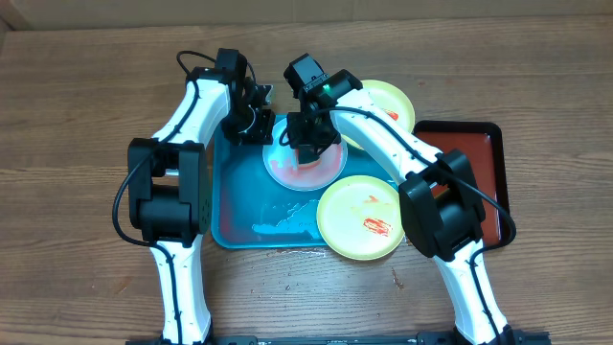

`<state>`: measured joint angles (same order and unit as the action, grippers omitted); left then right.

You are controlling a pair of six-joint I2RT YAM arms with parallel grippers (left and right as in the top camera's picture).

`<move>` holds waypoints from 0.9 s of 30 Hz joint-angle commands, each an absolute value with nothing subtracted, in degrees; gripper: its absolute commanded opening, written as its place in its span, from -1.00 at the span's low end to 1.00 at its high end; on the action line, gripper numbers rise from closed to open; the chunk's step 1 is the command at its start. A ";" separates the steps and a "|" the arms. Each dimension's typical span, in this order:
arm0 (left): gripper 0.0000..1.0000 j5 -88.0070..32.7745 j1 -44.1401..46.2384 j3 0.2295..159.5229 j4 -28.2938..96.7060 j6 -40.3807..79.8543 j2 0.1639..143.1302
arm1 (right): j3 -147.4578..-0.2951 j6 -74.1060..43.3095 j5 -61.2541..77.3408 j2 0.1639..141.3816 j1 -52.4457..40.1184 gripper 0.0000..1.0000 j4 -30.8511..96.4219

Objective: Clean dirty plates on tray and stack at the side
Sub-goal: 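Lift the white plate with the left gripper, raise the sponge away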

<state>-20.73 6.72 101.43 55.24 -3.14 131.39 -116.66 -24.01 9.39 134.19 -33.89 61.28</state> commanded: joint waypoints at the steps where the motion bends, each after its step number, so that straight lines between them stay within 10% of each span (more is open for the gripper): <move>1: -0.92 -19.29 4.45 102.28 56.12 -2.13 130.96 | -119.79 -24.18 14.13 131.04 -33.93 -0.93 61.06; 27: -0.91 2.00 4.03 102.28 63.33 1.39 106.15 | -119.79 -22.41 13.56 112.99 -17.63 -0.92 75.00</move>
